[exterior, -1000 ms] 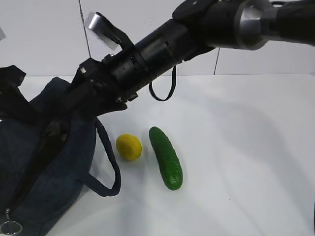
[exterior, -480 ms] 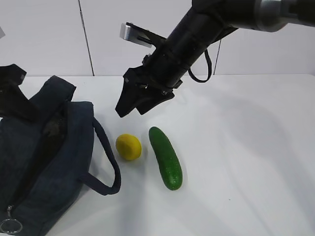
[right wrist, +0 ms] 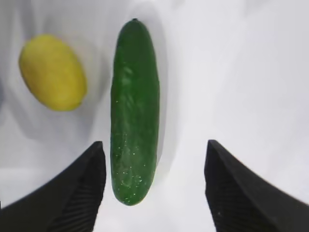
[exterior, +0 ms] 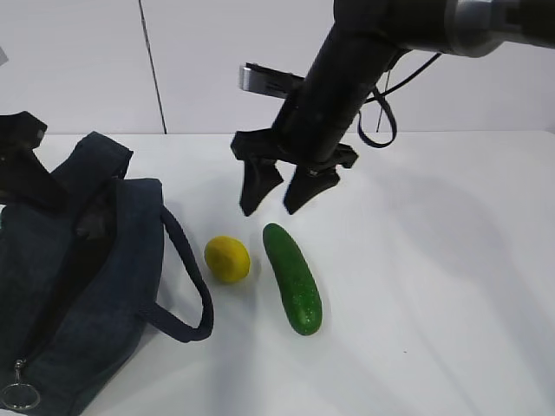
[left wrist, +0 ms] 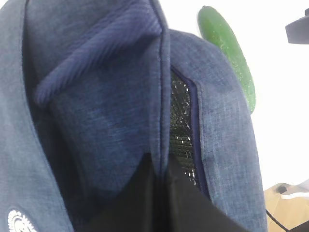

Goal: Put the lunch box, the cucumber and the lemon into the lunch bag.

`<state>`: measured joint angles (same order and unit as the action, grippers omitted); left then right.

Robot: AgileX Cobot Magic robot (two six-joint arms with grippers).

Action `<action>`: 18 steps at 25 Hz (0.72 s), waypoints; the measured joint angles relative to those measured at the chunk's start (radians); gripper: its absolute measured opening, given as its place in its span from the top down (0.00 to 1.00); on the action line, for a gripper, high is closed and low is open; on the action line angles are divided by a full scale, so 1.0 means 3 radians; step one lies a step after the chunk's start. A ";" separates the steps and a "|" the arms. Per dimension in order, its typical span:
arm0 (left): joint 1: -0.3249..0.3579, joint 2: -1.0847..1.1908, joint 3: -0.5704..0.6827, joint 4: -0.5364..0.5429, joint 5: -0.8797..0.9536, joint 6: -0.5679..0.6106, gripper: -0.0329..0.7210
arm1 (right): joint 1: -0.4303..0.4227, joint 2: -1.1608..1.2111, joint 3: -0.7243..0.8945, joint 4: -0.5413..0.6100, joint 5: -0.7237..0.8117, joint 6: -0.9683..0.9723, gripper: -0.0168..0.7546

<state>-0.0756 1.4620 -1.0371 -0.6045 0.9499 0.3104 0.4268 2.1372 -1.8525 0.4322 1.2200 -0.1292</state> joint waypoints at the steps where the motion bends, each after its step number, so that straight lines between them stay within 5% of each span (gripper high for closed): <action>1: 0.0000 0.0000 0.0000 0.0000 0.0000 0.0000 0.96 | 0.0000 0.0000 0.0000 -0.0230 0.0000 0.0230 0.32; 5: 0.0000 0.0000 0.0000 0.0000 -0.0012 0.0000 0.96 | 0.0007 0.0000 0.0000 -0.0888 0.0003 0.0717 0.34; 18: 0.0000 0.0000 0.0000 0.0000 -0.0037 -0.0002 0.96 | 0.0171 0.0135 -0.0006 -0.1032 0.0003 0.0959 0.37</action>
<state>-0.0756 1.4620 -1.0371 -0.6045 0.9389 0.3097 0.4782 2.1778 -1.8543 0.1228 1.2209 0.1585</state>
